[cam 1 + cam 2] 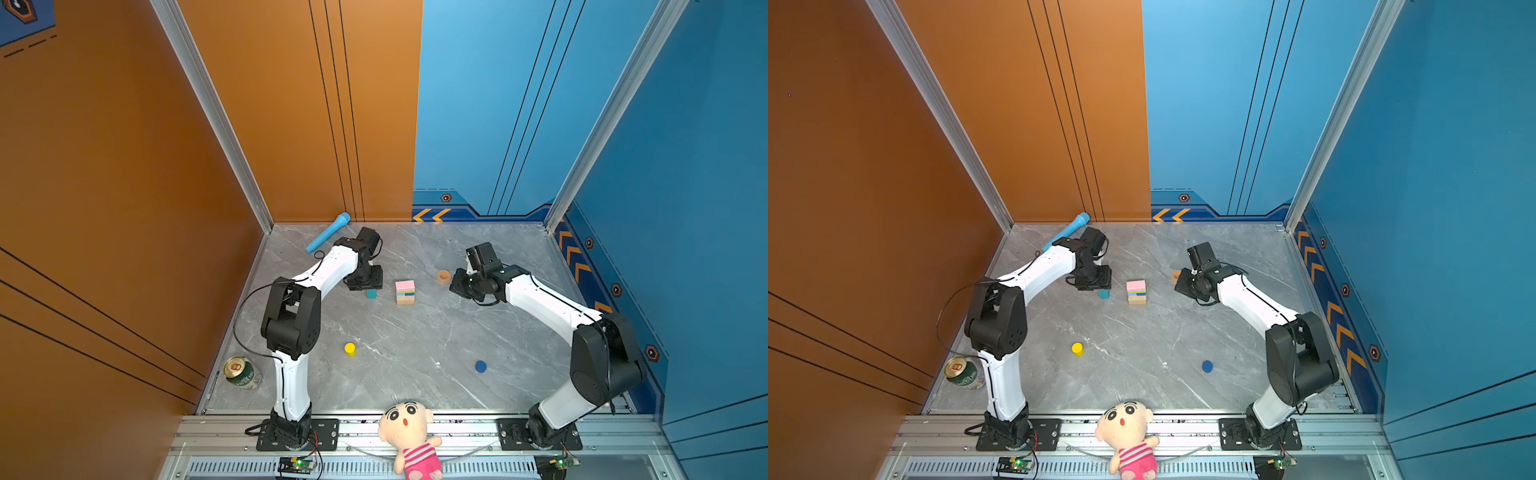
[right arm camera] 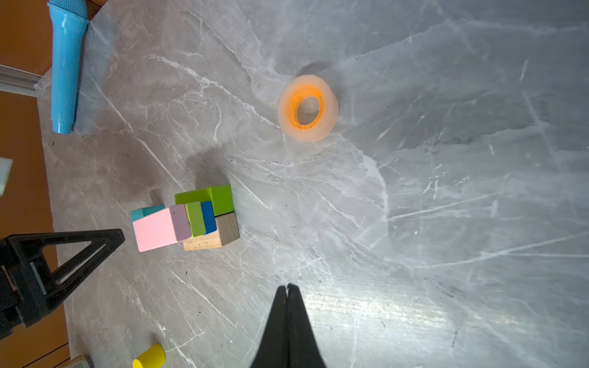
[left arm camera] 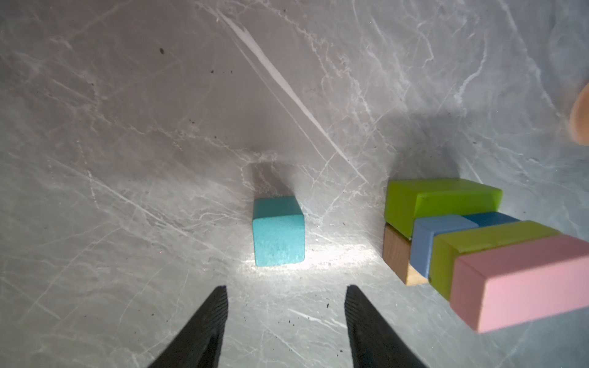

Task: Build the wood block tower
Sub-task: 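Withdraw both grippers upward and away from the stack, then lower the left gripper around the teal cube and close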

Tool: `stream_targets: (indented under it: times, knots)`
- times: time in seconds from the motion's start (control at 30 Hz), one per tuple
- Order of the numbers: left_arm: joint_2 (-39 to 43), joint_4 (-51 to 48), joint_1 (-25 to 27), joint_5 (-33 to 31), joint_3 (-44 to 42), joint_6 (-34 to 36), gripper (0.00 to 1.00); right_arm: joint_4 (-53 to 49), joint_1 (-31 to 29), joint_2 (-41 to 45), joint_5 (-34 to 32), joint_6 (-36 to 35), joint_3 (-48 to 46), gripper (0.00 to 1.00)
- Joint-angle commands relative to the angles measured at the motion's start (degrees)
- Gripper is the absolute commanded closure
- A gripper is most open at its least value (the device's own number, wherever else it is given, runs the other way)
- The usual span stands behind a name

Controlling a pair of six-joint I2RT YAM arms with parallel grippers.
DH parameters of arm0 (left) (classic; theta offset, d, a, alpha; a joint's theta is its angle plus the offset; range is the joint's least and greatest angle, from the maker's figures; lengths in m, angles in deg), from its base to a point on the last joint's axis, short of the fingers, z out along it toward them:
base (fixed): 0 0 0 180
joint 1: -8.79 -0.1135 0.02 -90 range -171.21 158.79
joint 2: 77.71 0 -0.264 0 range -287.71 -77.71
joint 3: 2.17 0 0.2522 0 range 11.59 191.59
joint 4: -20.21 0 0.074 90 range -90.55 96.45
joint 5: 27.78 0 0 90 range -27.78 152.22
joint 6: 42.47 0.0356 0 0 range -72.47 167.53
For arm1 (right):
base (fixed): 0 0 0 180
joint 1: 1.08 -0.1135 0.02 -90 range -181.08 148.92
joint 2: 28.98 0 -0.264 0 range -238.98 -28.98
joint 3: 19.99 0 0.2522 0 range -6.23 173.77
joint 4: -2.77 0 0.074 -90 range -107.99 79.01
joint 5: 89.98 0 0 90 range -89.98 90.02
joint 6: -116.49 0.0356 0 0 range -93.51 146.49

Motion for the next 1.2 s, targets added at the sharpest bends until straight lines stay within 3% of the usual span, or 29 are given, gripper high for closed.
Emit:
stream_targets:
  times: [0.0,0.23,0.63,0.9,1.17]
  knots:
    - [-1.7,-2.7,0.6,-3.2,2.5,-0.6,0.40,-1.2,0.7,2.0,-1.8,-1.0,-1.8,0.99]
    - [-4.6,-3.9,1.6,-6.7,3.9,-1.7,0.44,-0.6,1.9,3.5,-1.5,-0.9,-3.7,0.99]
    - [-7.5,-3.8,1.8,-5.7,5.3,-2.6,0.50,0.0,2.7,3.7,-1.2,-0.8,-4.7,0.99]
    - [-8.1,-3.9,1.8,-5.2,5.8,-2.7,0.62,0.0,2.7,3.7,-1.2,-0.8,-4.7,0.99]
    - [-8.7,-3.8,1.8,-4.7,5.9,-2.6,0.59,0.0,2.7,3.6,-1.2,-0.7,-4.6,0.99]
